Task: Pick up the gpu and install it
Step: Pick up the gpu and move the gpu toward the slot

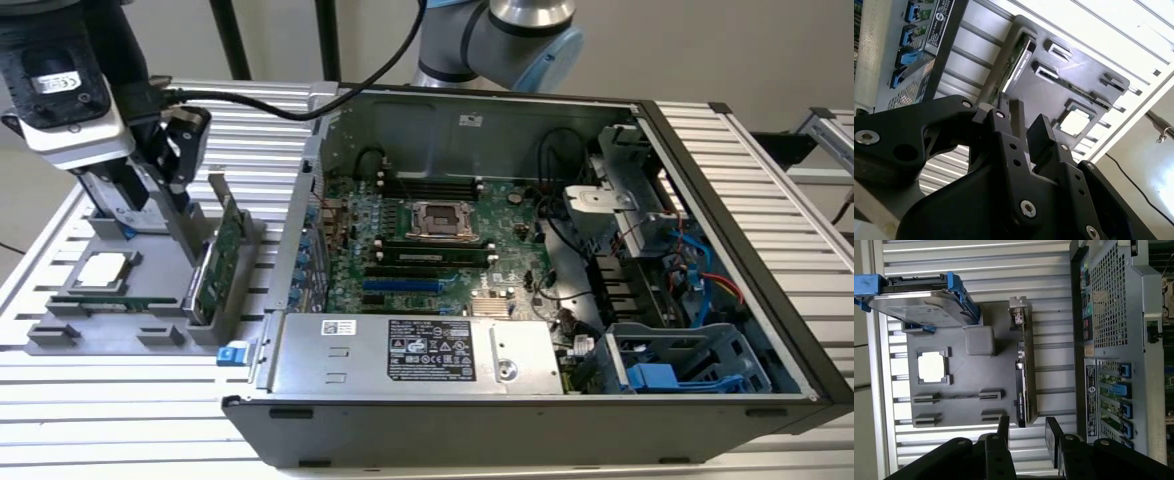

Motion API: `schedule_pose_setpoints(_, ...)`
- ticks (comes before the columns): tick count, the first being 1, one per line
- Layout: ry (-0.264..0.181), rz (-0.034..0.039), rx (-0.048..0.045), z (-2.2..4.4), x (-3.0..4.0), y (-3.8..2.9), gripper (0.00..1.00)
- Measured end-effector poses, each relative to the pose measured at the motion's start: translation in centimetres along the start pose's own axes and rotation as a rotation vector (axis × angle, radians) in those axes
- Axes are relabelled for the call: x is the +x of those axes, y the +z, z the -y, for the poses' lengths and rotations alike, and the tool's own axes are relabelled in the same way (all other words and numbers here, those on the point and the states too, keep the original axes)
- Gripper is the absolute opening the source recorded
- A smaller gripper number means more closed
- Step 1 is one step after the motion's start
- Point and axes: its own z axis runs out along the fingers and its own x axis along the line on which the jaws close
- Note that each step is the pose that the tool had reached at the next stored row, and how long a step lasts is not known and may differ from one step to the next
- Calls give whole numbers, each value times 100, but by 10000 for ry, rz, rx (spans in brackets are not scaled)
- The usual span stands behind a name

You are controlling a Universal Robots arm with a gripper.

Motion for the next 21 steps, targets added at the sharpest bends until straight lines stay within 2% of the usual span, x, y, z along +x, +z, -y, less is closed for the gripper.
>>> schedule_pose_setpoints(21,-2,30,-2,-8,-12,113,100)
